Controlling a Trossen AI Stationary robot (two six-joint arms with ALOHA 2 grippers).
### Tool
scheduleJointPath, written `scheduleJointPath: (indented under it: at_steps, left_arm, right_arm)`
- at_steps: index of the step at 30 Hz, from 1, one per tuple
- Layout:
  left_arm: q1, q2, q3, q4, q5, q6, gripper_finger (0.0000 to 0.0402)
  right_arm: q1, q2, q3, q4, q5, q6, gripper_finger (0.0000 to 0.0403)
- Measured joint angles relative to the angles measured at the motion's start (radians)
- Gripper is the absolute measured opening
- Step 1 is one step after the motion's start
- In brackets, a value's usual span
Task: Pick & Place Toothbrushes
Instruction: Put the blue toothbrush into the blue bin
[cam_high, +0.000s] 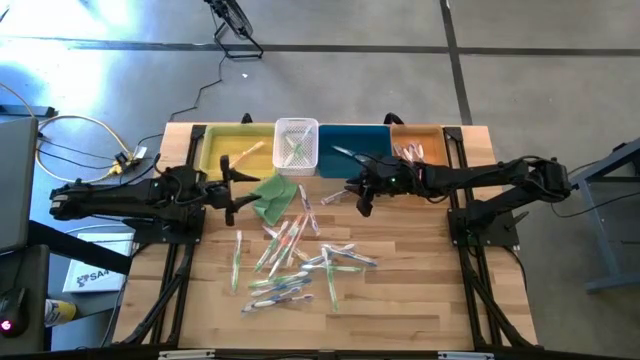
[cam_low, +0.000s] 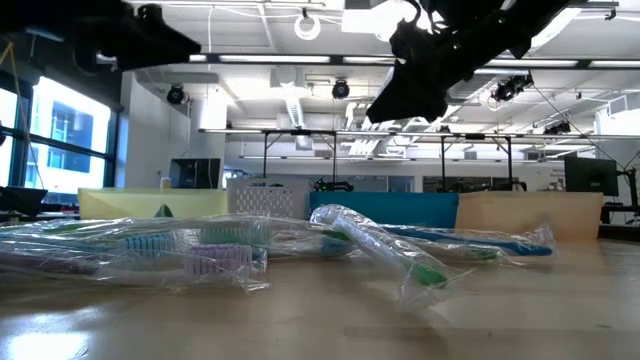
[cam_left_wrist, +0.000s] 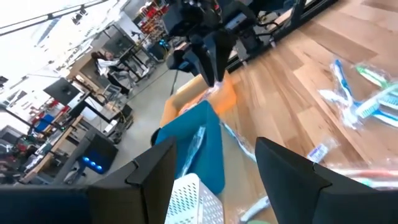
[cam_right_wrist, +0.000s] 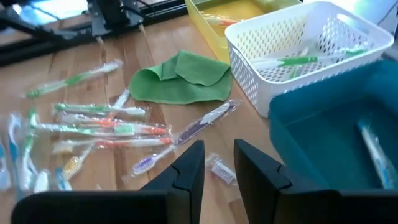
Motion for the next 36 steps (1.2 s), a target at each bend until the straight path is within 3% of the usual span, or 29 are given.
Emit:
scheduleJointPath:
  at_steps: [11,36]
  left_arm:
    - [0.002,-0.05,-0.095,0.005,0.001,0.009,0.0211]
    - [0.002,-0.048,-0.095,0.056,0.003,0.025,0.0211]
  right_arm:
    - [0.001,0.0,0.0,0.03,0.008,0.17,0.0079]
    - [0.022,0.205,0.0,0.261,0.002,0.162,0.0079]
